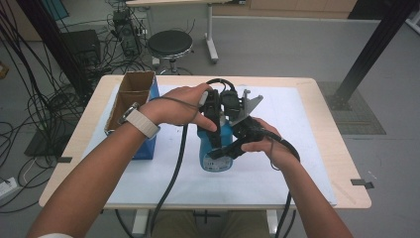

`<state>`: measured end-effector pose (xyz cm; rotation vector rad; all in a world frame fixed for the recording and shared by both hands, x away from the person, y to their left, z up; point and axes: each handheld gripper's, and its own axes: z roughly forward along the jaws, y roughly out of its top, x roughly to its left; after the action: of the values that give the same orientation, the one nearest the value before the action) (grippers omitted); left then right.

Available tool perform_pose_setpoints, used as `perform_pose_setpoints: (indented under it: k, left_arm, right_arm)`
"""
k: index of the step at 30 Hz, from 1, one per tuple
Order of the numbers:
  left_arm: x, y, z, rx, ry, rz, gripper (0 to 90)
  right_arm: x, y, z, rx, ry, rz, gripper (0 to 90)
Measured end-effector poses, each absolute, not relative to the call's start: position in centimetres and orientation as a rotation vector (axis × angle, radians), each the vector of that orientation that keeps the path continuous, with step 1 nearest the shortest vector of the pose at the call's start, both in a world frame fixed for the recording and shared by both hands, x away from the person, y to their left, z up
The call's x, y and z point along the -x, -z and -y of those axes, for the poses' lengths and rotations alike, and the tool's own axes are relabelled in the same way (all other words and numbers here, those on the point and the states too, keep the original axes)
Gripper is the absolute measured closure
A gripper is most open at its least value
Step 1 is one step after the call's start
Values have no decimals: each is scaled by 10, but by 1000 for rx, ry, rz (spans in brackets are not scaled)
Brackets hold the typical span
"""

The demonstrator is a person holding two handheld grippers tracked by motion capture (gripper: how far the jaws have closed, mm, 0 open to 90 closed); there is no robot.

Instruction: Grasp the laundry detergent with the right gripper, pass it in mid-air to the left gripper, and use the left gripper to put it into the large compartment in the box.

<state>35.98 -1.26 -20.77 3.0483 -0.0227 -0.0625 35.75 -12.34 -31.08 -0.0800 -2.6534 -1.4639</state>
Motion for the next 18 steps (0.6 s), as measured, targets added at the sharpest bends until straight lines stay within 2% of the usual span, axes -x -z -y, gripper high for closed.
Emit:
perform_pose_setpoints:
  k: [18]
  left_arm:
    - [-360, 207, 11, -3038, 57, 17, 370]
  right_arm:
    - [-357, 310, 124, 85, 1465, 2652, 429]
